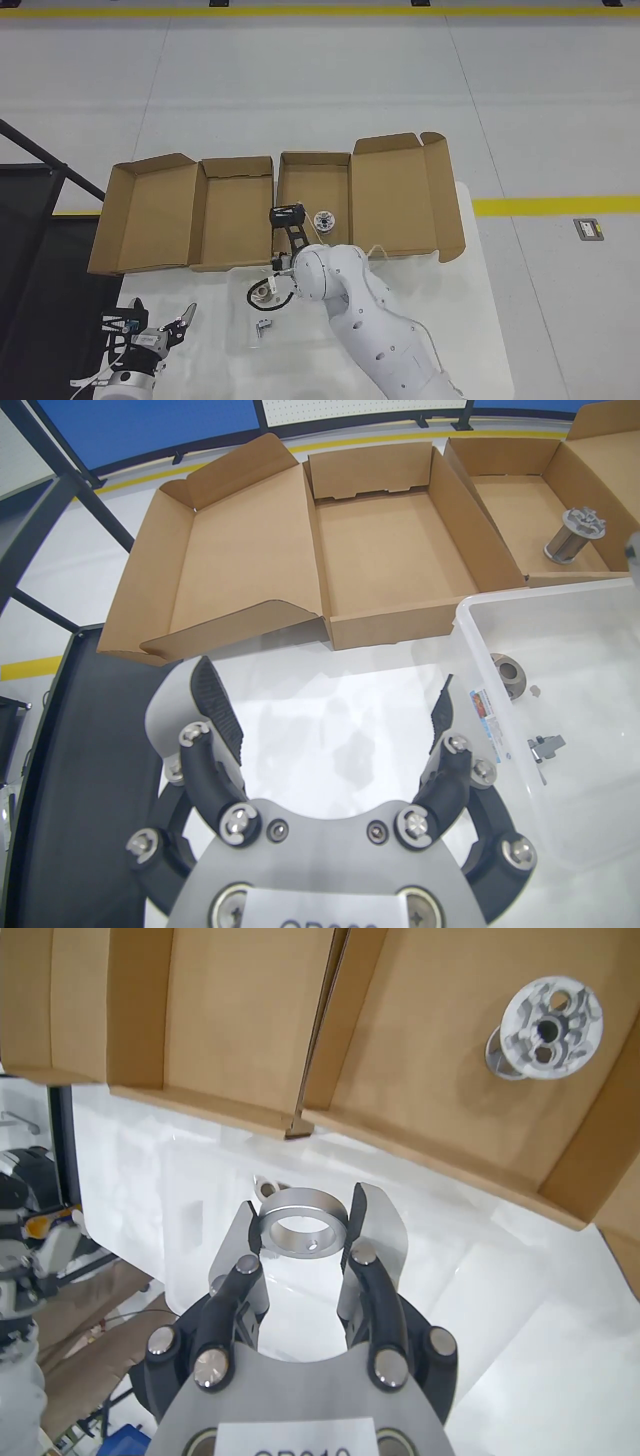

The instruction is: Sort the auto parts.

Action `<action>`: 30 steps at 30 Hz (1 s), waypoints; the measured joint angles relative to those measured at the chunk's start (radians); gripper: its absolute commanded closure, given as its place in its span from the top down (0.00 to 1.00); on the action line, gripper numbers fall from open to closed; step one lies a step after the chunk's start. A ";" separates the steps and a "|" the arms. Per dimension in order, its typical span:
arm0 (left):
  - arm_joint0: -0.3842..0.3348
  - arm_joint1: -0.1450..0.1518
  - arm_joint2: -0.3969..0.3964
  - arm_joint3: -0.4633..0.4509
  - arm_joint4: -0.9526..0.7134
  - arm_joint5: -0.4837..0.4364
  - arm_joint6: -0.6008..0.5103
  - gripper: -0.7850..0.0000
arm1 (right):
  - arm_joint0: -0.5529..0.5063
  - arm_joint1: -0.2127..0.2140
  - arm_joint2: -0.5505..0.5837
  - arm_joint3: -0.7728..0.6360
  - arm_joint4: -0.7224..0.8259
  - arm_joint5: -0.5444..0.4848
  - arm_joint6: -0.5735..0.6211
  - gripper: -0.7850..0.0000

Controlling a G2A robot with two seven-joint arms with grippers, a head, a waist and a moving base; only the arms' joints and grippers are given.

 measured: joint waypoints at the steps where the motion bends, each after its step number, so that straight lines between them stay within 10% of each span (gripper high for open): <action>1: 0.000 0.000 0.000 0.000 0.000 0.000 0.000 1.00 | 0.039 -0.012 -0.010 0.057 0.025 0.019 -0.028 0.00; 17: 0.000 0.000 0.000 0.000 0.000 0.000 0.000 1.00 | 0.408 -0.204 -0.097 0.814 0.314 0.138 -0.418 0.01; 19: 0.000 0.000 0.000 0.000 0.000 0.000 0.000 1.00 | 0.418 -0.206 -0.097 0.842 0.334 0.146 -0.437 0.37; 30: 0.000 0.000 0.000 0.000 0.000 0.000 0.000 1.00 | 0.427 -0.204 -0.096 0.886 0.443 0.170 -0.521 0.55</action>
